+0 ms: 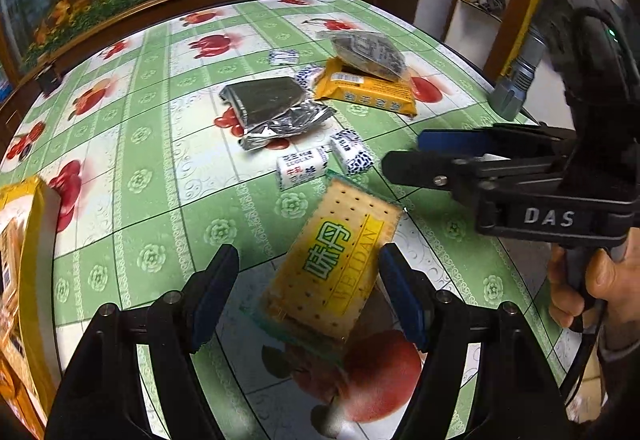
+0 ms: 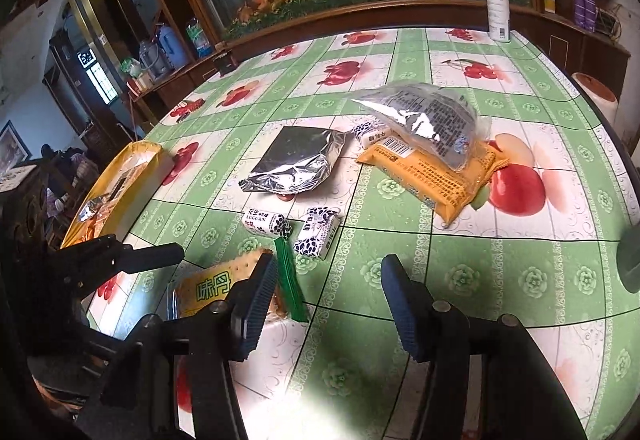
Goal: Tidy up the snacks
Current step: 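Grasp the green-text cracker pack with the left tool while the right tool grasps a white peanut packet, then carry the cracker pack and peanut packet over the tray and release both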
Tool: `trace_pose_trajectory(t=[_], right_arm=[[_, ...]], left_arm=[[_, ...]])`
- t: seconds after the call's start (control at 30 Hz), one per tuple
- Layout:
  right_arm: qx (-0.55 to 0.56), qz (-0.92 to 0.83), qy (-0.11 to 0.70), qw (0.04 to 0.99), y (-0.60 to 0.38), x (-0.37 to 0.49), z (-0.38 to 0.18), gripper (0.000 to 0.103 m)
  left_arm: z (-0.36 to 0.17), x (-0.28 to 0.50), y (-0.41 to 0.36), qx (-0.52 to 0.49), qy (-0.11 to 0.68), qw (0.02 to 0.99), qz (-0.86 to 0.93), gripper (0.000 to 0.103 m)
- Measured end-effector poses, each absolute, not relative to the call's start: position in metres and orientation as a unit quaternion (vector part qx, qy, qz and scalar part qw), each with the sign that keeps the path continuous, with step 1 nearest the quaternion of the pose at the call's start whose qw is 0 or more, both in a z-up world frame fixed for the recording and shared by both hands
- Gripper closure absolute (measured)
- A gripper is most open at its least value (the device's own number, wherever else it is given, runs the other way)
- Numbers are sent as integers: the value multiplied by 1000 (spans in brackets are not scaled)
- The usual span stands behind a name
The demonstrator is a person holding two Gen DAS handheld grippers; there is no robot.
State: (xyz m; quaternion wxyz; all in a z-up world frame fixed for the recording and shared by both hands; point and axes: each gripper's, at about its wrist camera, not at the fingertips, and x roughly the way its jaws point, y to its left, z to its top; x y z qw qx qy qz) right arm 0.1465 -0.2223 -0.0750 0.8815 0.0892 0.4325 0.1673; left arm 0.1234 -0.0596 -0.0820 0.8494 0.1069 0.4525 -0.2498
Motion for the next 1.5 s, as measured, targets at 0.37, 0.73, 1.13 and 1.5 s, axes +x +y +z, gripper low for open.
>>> trace_pose_trajectory(t=[0.37, 0.73, 1.13, 1.5], right_arm=[[67, 177, 447, 874, -194, 177, -87, 60], [13, 158, 442, 883, -189, 176, -90, 83], [105, 204, 402, 887, -210, 141, -60, 83], [123, 284, 369, 876, -167, 113, -29, 83]], left_arm=[[-96, 132, -75, 144, 461, 833, -271, 31], [-93, 123, -68, 136, 449, 838, -279, 59], [-64, 105, -28, 57, 432, 873, -221, 59], [-37, 87, 39, -2, 405, 910, -86, 58]])
